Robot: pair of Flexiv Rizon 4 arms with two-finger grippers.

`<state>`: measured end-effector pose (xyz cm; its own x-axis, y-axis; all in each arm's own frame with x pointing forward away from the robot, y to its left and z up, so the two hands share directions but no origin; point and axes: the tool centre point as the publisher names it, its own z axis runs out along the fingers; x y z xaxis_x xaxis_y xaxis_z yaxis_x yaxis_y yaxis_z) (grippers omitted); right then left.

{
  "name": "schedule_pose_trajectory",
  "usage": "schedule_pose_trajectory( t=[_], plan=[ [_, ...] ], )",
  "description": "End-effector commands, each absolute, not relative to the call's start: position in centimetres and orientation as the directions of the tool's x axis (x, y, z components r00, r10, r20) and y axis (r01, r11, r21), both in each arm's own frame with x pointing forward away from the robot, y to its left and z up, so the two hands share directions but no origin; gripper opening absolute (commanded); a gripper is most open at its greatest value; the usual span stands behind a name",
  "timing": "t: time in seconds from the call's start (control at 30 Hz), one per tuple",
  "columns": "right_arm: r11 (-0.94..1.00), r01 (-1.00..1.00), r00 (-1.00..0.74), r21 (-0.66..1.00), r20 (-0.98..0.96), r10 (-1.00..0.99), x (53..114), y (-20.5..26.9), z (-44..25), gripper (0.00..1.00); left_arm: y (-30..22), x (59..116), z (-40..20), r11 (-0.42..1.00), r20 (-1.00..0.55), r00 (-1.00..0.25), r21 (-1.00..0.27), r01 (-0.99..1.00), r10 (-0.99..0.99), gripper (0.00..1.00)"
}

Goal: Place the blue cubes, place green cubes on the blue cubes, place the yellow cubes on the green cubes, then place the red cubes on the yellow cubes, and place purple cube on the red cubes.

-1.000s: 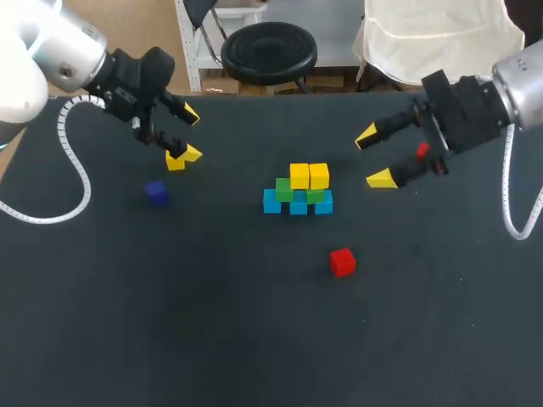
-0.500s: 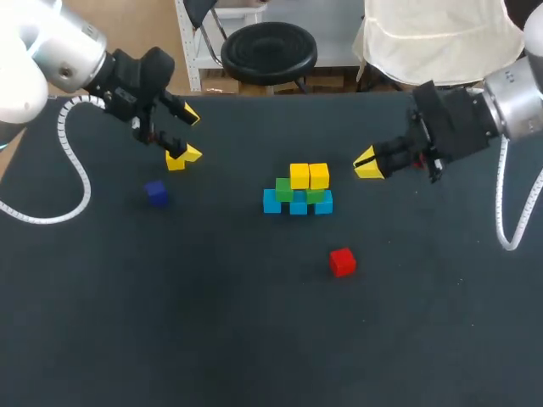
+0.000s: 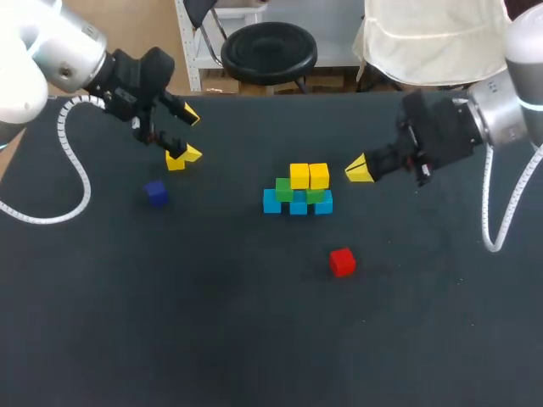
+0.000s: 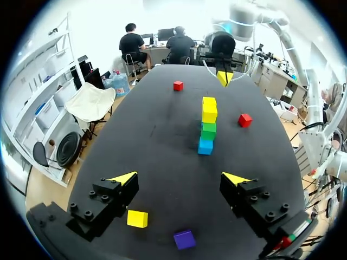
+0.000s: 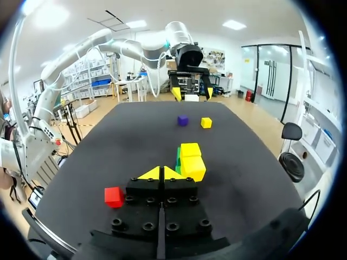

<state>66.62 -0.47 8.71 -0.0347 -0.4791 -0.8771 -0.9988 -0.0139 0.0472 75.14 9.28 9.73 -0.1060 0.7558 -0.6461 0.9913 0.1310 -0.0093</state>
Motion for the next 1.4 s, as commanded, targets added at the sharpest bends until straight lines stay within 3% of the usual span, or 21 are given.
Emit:
schedule_pose_trajectory(
  t=[0.03,1.4],
  plan=[
    [-0.021,-0.998,-0.046,0.063,-0.882,-0.469,67.1,-0.2,7.7,0.0,9.2,75.2,9.8,0.13,-0.643,-0.107,-0.012,0.991,0.758,1.0],
    [-0.055,-0.995,-0.053,0.088,-0.888,-0.457,66.9,1.3,6.9,0.0,9.2,75.2,9.8,0.13,-0.643,-0.107,-0.012,0.991,0.758,1.0]
  ],
)
